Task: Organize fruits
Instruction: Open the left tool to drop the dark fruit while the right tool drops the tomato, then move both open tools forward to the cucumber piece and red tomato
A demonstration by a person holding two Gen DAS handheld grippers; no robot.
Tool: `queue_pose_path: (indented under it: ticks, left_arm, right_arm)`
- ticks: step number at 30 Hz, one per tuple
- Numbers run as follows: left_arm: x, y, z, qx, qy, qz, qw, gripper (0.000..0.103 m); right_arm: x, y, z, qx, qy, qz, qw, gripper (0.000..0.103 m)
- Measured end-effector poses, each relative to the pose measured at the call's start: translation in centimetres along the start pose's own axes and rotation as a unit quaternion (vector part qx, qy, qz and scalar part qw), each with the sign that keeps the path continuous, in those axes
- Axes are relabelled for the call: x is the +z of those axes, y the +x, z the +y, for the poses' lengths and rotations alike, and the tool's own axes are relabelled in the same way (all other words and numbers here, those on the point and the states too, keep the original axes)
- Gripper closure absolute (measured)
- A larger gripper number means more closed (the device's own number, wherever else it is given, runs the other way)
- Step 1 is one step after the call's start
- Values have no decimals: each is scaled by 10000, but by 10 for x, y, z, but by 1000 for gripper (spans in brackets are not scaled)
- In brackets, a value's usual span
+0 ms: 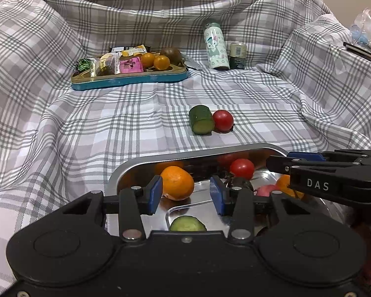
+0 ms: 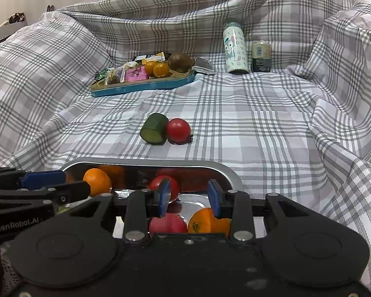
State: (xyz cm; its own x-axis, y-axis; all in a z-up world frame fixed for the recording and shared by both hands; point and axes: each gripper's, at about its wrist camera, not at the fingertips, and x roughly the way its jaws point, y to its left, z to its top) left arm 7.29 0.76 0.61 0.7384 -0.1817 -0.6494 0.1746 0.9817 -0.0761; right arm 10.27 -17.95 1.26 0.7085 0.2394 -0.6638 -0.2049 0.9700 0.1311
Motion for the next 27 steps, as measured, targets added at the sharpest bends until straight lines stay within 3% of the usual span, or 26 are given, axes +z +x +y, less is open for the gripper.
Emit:
queue_pose_path:
  ticks: [27]
  left_arm:
    - [0,14,10,570,-335,357,9972,52]
  right_arm:
    - [-1,3,4,-158,-78,16,9998,68]
